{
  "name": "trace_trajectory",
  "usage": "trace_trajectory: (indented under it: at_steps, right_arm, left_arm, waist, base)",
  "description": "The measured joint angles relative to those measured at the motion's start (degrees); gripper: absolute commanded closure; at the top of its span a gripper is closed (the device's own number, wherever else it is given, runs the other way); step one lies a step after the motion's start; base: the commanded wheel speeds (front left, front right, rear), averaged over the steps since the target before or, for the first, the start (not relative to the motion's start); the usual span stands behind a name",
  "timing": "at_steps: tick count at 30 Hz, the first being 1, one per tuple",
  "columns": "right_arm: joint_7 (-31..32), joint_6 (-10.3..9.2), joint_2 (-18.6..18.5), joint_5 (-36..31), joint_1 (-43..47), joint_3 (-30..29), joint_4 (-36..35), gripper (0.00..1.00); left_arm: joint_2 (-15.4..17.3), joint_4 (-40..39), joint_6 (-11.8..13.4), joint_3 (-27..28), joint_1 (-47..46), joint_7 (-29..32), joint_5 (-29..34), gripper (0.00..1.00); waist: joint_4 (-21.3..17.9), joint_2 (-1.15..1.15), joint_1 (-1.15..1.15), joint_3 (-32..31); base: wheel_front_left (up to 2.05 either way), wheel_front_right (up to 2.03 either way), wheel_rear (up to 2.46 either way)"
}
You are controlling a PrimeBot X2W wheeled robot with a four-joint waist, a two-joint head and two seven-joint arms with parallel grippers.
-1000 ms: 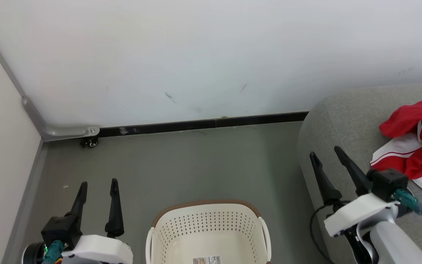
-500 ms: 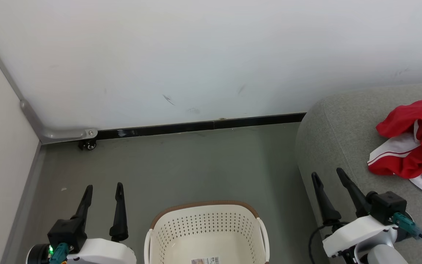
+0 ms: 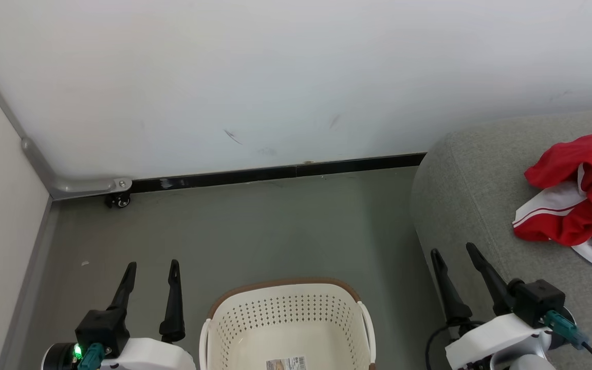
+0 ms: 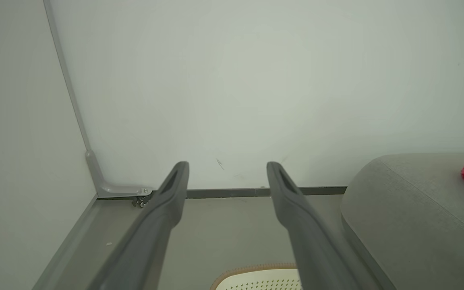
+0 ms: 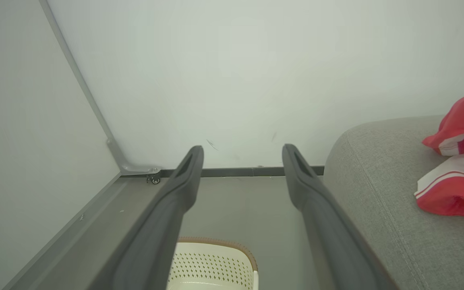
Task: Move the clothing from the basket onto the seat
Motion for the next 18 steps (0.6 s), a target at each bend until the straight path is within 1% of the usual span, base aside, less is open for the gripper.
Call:
trace_trajectory:
  at_steps: [6, 11, 18]
  right_arm:
    - [0.6, 0.0, 0.7, -0.8, 1.8, -1.4, -1.9, 0.0]
    - [1.2, 0.0, 1.0, -1.8, 2.0, -2.1, -3.3, 0.0]
    - [2.1, 0.0, 1.2, -3.2, 2.2, -3.0, -4.8, 0.0]
  left_arm:
    - [-0.1, 0.0, 0.2, -0.1, 0.0, 0.0, 0.3, 0.0]
    - [-0.2, 0.0, 1.1, 0.0, 0.0, 0.0, 0.7, 0.0]
    - [-0.4, 0.1, 1.4, -0.1, 0.0, 0.0, 0.8, 0.0]
  waist:
    - [0.0, 0.0, 0.0, 0.5]
    - [0.0, 0.0, 0.0, 0.9]
    - [0.4, 0.0, 0.0, 1.2]
  base:
    - [0.0, 0.0, 0.0]
    - [0.0, 0.0, 0.0]
    - [0.0, 0.0, 0.0]
